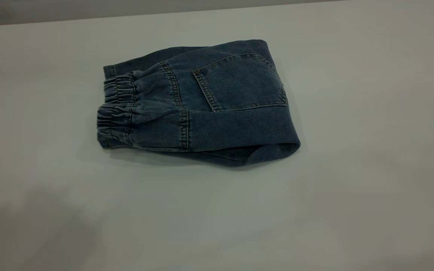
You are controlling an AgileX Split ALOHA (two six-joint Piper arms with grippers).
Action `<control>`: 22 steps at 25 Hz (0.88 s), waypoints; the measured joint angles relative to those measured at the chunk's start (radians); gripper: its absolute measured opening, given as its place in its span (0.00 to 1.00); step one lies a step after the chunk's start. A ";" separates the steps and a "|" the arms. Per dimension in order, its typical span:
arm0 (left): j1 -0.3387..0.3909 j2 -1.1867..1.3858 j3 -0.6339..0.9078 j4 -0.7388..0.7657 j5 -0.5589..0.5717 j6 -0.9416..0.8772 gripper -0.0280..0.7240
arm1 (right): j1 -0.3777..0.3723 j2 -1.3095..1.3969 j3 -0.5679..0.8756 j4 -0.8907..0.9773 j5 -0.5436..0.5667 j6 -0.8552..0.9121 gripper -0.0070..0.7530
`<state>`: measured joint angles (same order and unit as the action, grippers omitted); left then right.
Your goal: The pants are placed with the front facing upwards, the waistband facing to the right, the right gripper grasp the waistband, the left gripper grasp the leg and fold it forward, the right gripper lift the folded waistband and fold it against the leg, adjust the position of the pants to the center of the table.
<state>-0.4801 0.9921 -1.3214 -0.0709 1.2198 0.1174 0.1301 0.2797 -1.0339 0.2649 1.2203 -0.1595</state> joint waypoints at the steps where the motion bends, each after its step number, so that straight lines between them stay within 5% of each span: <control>1: 0.000 -0.036 0.043 0.000 0.001 0.007 0.73 | 0.000 -0.025 0.030 -0.009 0.001 0.000 0.78; 14: 0.000 -0.520 0.528 0.071 0.004 0.009 0.73 | 0.000 -0.233 0.455 -0.046 -0.034 -0.010 0.78; 22: 0.000 -0.691 0.612 0.079 0.002 0.007 0.73 | 0.000 -0.233 0.488 -0.043 -0.039 -0.010 0.78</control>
<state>-0.4801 0.3011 -0.7091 0.0078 1.2222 0.1242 0.1301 0.0469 -0.5455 0.2214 1.1810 -0.1698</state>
